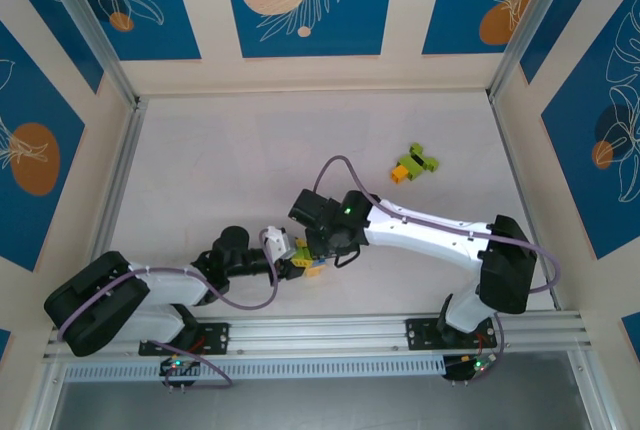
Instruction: Assemble a carrot with lego
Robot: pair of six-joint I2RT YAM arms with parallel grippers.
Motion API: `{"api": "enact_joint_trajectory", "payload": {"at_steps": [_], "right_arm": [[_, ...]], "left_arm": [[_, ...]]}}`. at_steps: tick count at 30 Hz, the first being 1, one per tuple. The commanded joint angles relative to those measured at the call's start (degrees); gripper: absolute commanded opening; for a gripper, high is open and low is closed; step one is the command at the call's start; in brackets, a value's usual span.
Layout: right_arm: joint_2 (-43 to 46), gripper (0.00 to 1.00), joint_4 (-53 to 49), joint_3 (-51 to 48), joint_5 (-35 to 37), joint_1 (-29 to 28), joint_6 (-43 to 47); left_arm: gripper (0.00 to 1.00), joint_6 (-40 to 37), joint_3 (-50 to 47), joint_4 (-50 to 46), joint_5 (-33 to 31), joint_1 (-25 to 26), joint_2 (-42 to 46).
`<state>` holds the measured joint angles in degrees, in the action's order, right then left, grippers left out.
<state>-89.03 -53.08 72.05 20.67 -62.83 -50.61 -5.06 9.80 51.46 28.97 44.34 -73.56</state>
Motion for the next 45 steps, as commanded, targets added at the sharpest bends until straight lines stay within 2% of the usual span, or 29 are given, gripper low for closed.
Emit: {"api": "enact_joint_trajectory", "payload": {"at_steps": [1, 11, 30, 35, 45], "right_arm": [[-0.88, 0.25, -2.30, -2.88, -2.01, -1.29, -0.88], [-2.39, 0.24, 0.68, -5.68, -1.48, -3.43, -1.03], [-6.79, 0.26, -1.75, -4.38, -1.70, -3.88, 0.58], [-4.90, 0.37, -1.68, -3.33, -0.55, -3.88, 1.62], [0.38, 0.71, 1.92, -3.95, 1.07, -4.13, 3.12]], "left_arm": [[0.35, -0.57, 0.83, -0.75, 1.33, -0.57, -0.78], [0.35, -0.57, 0.96, -0.99, 1.33, -0.53, -0.85], [0.34, -0.57, 1.18, -1.36, 1.39, -0.59, -1.28], [0.33, -0.65, 1.45, -1.69, 1.35, -0.57, -1.54], [0.33, -0.83, 1.84, -2.20, 1.49, -0.54, -1.95]]}}
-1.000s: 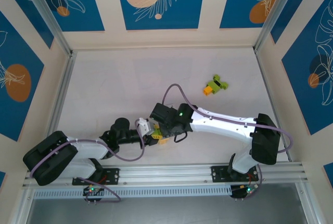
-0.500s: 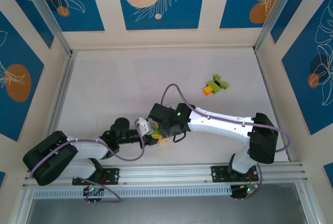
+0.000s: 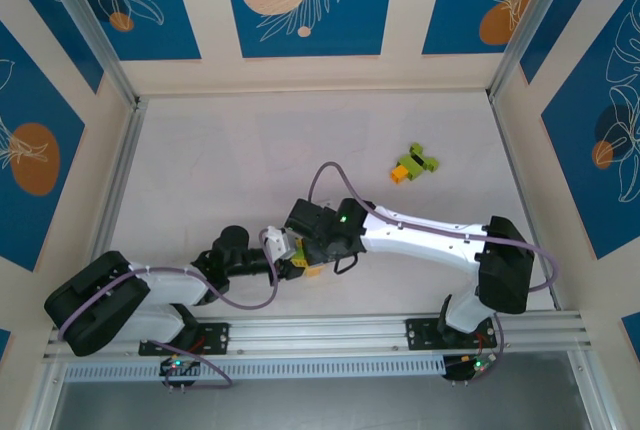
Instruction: Assemble a carrot with lego
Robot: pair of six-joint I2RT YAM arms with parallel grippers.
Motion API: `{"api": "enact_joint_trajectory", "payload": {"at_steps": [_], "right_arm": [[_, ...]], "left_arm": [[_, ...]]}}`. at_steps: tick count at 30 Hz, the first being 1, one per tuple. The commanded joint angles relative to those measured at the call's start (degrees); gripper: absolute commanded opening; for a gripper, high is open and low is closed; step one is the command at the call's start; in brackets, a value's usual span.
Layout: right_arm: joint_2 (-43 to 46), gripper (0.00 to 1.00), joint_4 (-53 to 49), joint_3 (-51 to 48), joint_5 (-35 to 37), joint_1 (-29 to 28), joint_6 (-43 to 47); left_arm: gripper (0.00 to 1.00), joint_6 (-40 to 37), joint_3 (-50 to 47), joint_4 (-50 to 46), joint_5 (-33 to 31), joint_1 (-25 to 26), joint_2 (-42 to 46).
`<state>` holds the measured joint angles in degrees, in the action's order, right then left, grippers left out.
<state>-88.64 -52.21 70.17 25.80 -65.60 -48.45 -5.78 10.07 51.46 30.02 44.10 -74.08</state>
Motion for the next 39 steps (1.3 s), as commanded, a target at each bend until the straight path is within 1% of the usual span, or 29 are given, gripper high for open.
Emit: {"api": "enact_joint_trajectory", "payload": {"at_steps": [1, 4, 8, 11, 14, 15, 17, 19, 21, 22, 25, 28, 31, 32, 35, 39], "right_arm": [[1.06, 0.75, 0.97, -1.91, -3.35, -1.36, 1.05], [4.54, 0.79, -0.83, -0.49, 0.06, -1.31, 1.66], [9.79, 0.80, -5.47, 2.60, 5.38, -0.05, 4.70], [14.27, 0.79, -7.57, 3.72, 8.11, 2.11, 7.93], [19.13, 0.79, -7.77, 3.90, 9.18, 5.53, 11.67], [20.57, 0.79, -7.29, 3.99, 8.66, 7.17, 13.49], [23.03, 0.79, -6.11, 3.88, 6.99, 10.20, 16.18], [24.66, 0.79, -4.95, 3.74, 4.92, 13.28, 18.74], [25.48, 0.79, -4.22, 3.57, 3.44, 15.77, 20.60], [25.66, 0.79, -3.96, 3.48, 2.72, 16.91, 21.36], [26.58, 0.79, -1.67, 2.07, 0.96, 18.54, 23.02], [27.87, 0.79, 0.83, 0.02, -1.64, 19.62, 23.40], [29.39, 0.79, 2.59, -1.79, -4.02, 20.66, 23.30], [29.79, 0.79, 2.96, -2.35, -4.70, 20.81, 23.31], [30.84, 0.79, 3.59, -3.91, -6.31, 21.57, 23.55], [32.06, 0.79, 3.80, -5.67, -7.64, 22.33, 23.91]], "left_arm": [[0.33, -0.19, 1.67, -2.33, 0.33, -0.25, -1.53], [0.33, -0.46, 2.21, -3.20, 0.32, -0.27, -1.77], [0.33, -0.38, 2.80, -4.42, 0.34, -0.22, -1.75], [0.33, -0.13, 4.09, -7.67, -0.45, -0.28, -0.34], [0.32, 1.21, 5.96, -12.16, -3.31, -0.40, 1.19], [0.32, 2.08, 7.28, -14.68, -4.07, -0.75, 1.64], [0.32, 3.06, 10.39, -20.70, -3.53, -1.39, 2.54], [0.33, 4.29, 14.82, -28.50, -2.67, -2.90, 3.13], [0.33, 4.86, 20.68, -38.26, -1.37, -5.14, 1.71], [0.34, 4.97, 24.09, -43.10, -1.58, -6.30, 0.59], [0.34, 6.04, 32.52, -53.13, -1.54, -10.36, -2.93], [0.33, 7.64, 42.64, -62.32, 1.30, -15.26, -9.24], [0.34, 8.18, 53.59, -70.58, 5.89, -18.80, -17.55], [0.36, 8.51, 56.39, -72.39, 6.78, -19.51, -19.83], [0.36, 8.40, 65.45, -77.78, 8.62, -21.35, -27.32], [0.36, 7.11, 76.87, -85.89, 7.42, -23.44, -36.69]]}}
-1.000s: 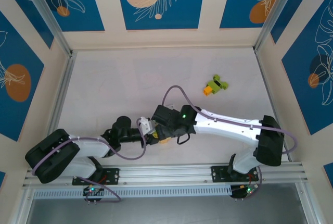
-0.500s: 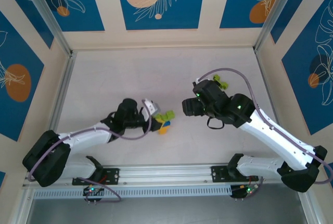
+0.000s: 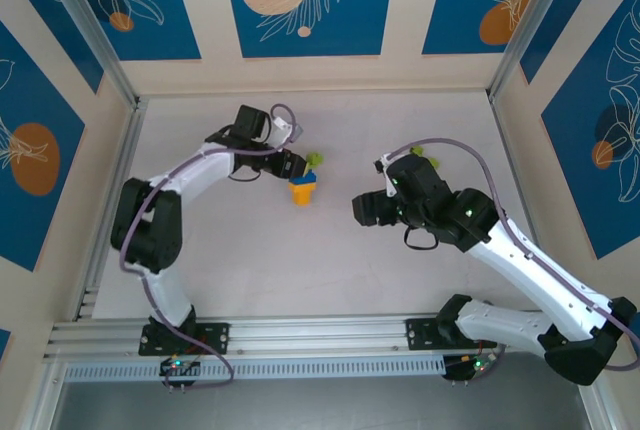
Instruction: Assemble a carrot with lego
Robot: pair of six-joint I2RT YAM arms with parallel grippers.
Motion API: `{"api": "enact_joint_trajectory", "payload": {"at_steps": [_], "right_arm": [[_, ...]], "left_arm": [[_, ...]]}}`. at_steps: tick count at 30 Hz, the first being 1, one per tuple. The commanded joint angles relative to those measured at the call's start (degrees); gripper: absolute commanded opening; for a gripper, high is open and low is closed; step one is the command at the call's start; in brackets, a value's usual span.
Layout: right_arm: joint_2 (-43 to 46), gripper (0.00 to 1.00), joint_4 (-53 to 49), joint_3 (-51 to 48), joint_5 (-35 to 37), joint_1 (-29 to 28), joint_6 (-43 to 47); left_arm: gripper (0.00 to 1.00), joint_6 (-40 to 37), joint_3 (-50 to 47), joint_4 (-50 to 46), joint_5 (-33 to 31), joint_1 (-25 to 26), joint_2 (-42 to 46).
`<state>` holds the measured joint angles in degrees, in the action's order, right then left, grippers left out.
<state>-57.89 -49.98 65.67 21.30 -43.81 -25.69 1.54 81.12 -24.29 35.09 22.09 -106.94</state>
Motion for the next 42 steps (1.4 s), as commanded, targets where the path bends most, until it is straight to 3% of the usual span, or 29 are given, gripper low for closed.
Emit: {"api": "enact_joint_trajectory", "payload": {"at_steps": [1, 9, 19, 28, 33, 35, 36, 42], "right_arm": [[1.69, 0.78, 1.72, -1.69, -3.47, 0.64, 1.26], [4.48, 0.78, 2.23, -5.34, -4.77, 1.23, 0.75], [5.99, 0.78, 3.36, -9.14, -6.52, 1.54, -0.24], [6.44, 0.78, 3.65, -10.75, -6.78, 1.63, -0.32], [6.35, 0.78, 4.07, -11.60, -6.89, 1.73, -0.41], [6.33, 0.78, 4.07, -11.76, -6.83, 1.77, -0.41], [6.36, 0.78, 4.05, -11.85, -6.80, 1.80, -0.37], [6.53, 0.78, 3.51, -11.56, -6.45, 2.04, -0.35]], "left_arm": [[0.36, -0.48, 8.30, -11.93, 2.06, -1.96, -6.11], [0.36, -2.07, 24.08, -23.09, -1.57, -5.18, -18.47], [0.41, -1.37, 39.34, -29.69, -0.22, -7.70, -29.71], [0.47, -1.01, 41.88, -30.20, 1.74, -9.18, -34.35], [0.61, -0.38, 41.94, -29.35, 2.29, -9.59, -34.57], [0.78, 0.11, 41.93, -28.73, 2.85, -9.91, -34.66], [0.98, 0.28, 42.09, -28.55, 3.08, -10.03, -34.73], [1.00, -0.18, 41.89, -29.71, 3.65, -11.12, -34.25]]}}
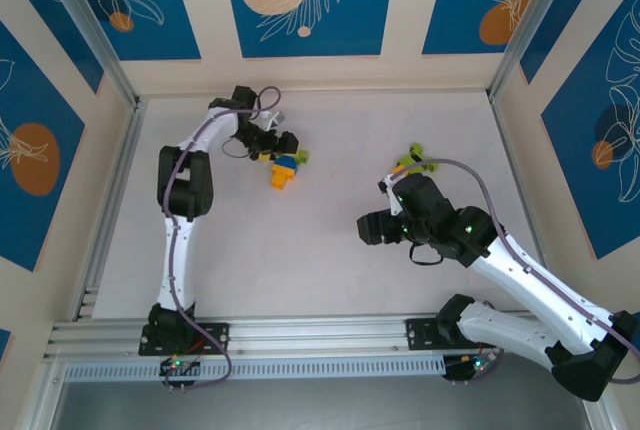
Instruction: Assemble a carrot with lego
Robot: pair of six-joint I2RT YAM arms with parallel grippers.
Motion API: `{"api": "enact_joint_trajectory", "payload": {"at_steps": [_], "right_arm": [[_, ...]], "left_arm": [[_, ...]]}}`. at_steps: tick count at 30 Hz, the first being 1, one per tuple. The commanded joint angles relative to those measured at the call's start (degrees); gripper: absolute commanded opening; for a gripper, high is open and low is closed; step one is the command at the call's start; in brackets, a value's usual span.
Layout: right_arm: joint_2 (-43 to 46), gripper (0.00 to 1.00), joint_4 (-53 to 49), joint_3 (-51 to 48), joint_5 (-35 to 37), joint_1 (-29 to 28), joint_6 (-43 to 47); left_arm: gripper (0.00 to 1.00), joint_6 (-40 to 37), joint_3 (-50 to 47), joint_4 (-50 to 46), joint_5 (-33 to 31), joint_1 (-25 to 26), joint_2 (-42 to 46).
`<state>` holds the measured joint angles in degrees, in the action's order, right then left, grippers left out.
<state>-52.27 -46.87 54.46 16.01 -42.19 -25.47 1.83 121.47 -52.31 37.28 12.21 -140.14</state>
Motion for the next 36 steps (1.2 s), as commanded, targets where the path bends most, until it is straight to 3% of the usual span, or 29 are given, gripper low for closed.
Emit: {"api": "enact_joint_trajectory", "payload": {"at_steps": [1, 5, 8, 11, 15, 16, 19, 24, 26, 31, 33, 36], "right_arm": [[0.94, 0.78, 0.17, -0.08, -1.18, 0.45, -0.61], [0.90, 0.79, -0.98, 1.36, -0.07, 0.49, 0.29], [0.81, 0.80, -0.76, 2.14, 2.61, 1.15, 2.08], [0.15, 0.84, 2.63, 0.61, 5.14, 4.57, 4.56], [-1.35, 0.88, 12.49, -5.26, 4.15, 14.27, 7.64], [-1.87, 0.89, 15.45, -6.98, 3.47, 17.17, 8.21], [-3.25, 0.89, 24.75, -12.58, 3.87, 24.14, 7.72], [-3.99, 0.89, 45.47, -25.85, 5.27, 32.26, 6.61], [-2.70, 0.89, 47.29, -27.20, 5.39, 34.58, 6.27], [0.94, 0.90, 67.88, -38.29, 5.30, 35.30, 13.63], [-1.24, 0.91, 75.35, -41.69, 5.22, 35.77, 15.53], [-7.65, 0.91, 81.19, -42.08, 4.56, 36.44, 15.97]], "left_arm": [[1.00, -1.24, 0.88, -2.28, 0.89, -1.41, -0.41], [1.00, -3.86, -8.29, -1.75, -3.45, -2.43, 5.95], [1.00, -3.73, -21.40, 3.98, -7.59, -4.19, 17.06], [1.00, -1.73, -38.24, 15.55, -12.41, -7.54, 33.28], [1.00, 3.12, -60.71, 33.17, -27.55, -13.03, 54.56], [1.00, 4.16, -65.46, 38.19, -33.10, -13.30, 59.06], [1.00, 3.50, -78.71, 55.06, -39.54, -13.26, 67.25], [1.00, 4.91, -94.22, 79.69, -44.56, -13.26, 65.68], [1.00, 5.54, -96.51, 85.24, -44.14, -13.26, 61.59], [1.00, 3.01, -95.87, 86.79, -41.24, -13.00, 59.95], [1.00, 2.09, -99.05, 96.48, -40.15, -13.19, 57.67], [1.00, 1.08, -96.85, 92.74, -37.13, -13.53, 56.97]]}}
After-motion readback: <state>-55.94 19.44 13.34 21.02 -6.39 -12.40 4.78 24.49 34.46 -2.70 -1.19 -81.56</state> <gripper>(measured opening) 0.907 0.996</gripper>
